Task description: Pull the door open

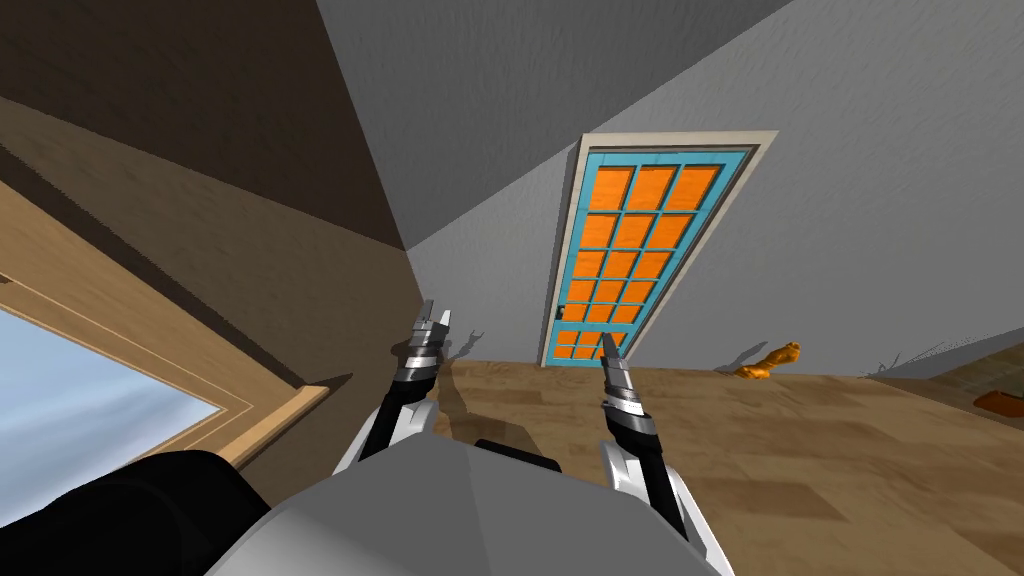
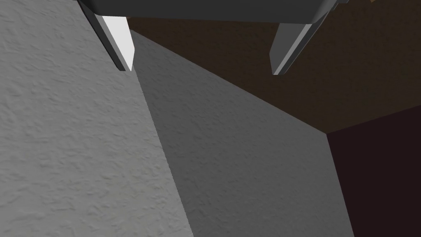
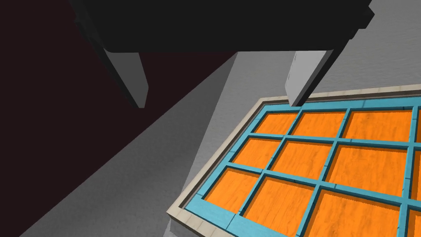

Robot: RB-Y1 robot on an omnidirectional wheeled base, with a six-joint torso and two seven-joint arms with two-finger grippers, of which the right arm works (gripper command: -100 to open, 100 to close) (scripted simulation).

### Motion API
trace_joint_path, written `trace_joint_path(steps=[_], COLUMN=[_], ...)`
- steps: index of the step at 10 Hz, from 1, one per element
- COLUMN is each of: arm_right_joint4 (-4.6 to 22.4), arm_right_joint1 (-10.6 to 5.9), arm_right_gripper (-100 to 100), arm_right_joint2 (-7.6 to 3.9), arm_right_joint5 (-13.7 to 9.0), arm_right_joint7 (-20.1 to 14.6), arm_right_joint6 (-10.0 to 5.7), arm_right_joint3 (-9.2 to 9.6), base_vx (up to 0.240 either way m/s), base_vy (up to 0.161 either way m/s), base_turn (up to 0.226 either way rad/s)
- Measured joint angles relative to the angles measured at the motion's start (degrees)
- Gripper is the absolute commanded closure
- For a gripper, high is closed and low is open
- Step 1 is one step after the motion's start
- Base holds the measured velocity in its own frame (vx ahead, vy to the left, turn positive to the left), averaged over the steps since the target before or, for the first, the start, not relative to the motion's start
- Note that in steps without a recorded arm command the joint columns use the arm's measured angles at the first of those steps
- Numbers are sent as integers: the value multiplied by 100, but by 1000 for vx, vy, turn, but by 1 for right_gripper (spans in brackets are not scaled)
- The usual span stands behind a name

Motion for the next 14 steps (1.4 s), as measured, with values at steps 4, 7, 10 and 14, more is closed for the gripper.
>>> trace_joint_path(steps=[4, 7, 10, 14], arm_right_joint4=[601, 983, 1515, 2309], arm_right_joint1=[-196, -347, -530, -765], arm_right_gripper=[-100, -100, -100, -100], arm_right_joint2=[-88, -113, -147, -194], arm_right_joint5=[136, 225, 343, 508], arm_right_joint7=[439, 714, 1082, 1624], arm_right_joint6=[-96, -143, -250, -443], arm_right_joint3=[-153, -228, -340, -502], base_vx=[98, 58, 98, 100], base_vy=[-26, -18, -25, -39], base_turn=[30, 23, 33, 33])
